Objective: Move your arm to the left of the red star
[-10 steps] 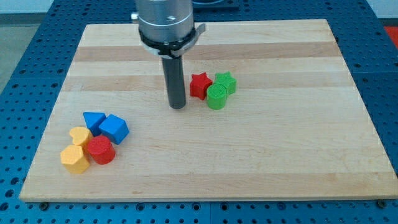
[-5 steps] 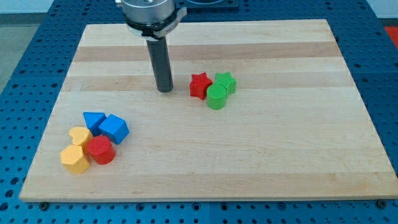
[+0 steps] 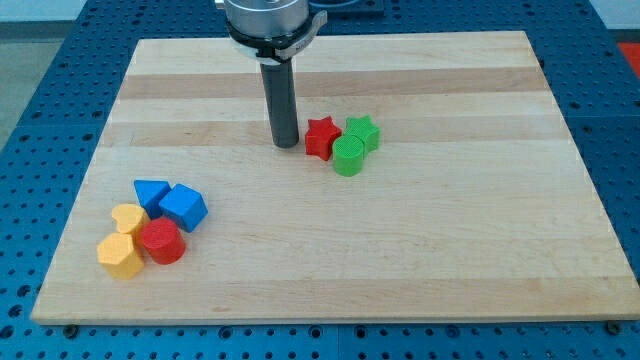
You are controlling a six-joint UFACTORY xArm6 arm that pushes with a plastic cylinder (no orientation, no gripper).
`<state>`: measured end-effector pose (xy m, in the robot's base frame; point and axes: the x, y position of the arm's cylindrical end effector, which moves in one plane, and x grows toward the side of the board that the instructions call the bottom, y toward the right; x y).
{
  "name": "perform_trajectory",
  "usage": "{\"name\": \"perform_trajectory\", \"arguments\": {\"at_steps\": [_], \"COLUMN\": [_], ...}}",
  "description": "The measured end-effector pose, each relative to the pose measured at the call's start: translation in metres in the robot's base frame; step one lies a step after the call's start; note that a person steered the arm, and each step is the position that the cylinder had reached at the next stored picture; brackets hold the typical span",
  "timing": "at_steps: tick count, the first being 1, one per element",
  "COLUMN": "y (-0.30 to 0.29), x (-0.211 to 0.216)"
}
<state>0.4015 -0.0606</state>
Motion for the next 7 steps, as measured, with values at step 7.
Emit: {"name": "perform_trajectory", "arguments": {"at_steps": [7], "y": [0.0077], "x": [0.0037]}}
